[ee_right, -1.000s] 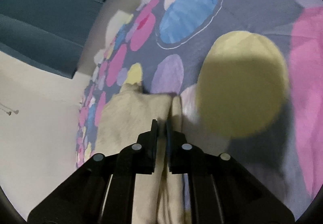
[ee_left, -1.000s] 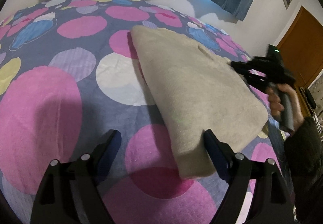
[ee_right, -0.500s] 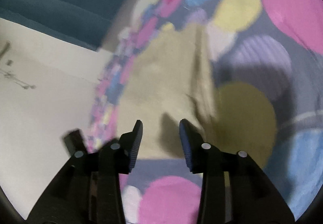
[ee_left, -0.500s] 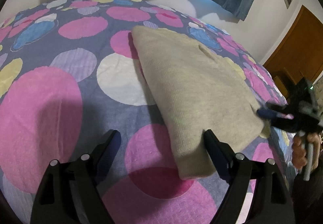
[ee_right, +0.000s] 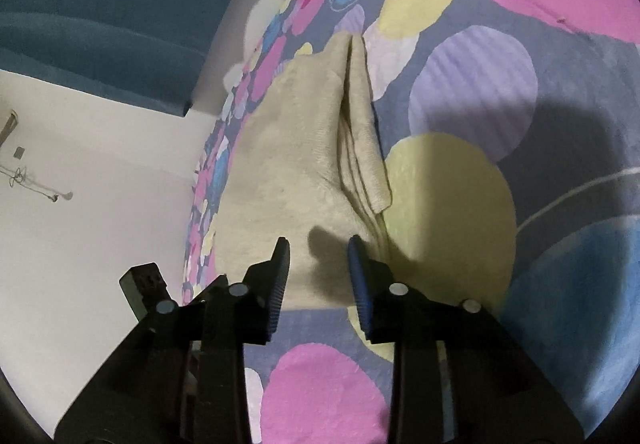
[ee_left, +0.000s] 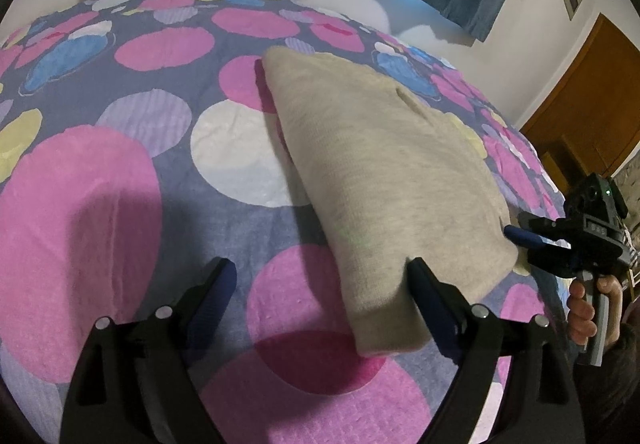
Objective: Fold small clothes
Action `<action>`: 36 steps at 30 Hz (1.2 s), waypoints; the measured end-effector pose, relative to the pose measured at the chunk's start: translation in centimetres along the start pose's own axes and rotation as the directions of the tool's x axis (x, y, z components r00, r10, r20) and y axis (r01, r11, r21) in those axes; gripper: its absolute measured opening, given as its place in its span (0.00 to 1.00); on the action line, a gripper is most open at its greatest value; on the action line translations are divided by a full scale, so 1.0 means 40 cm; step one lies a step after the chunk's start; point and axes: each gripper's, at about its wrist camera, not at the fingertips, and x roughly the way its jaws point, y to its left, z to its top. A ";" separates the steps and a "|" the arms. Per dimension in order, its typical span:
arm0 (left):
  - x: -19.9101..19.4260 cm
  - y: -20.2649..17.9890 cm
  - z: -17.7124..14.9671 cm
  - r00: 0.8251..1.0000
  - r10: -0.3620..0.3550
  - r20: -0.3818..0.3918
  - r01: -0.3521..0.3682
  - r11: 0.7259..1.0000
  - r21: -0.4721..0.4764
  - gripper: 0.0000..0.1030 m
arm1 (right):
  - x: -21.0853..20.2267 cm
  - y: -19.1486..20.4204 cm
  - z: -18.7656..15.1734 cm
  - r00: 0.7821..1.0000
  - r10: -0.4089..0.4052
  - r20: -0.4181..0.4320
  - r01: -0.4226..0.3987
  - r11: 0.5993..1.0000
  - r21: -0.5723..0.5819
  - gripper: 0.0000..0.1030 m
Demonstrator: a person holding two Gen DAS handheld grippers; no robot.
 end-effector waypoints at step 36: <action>0.238 0.126 0.323 0.954 -0.298 -0.027 0.292 0.947 -0.132 0.84 | 0.227 0.031 0.306 0.996 0.049 -0.079 -0.059 0.990 -0.131 0.61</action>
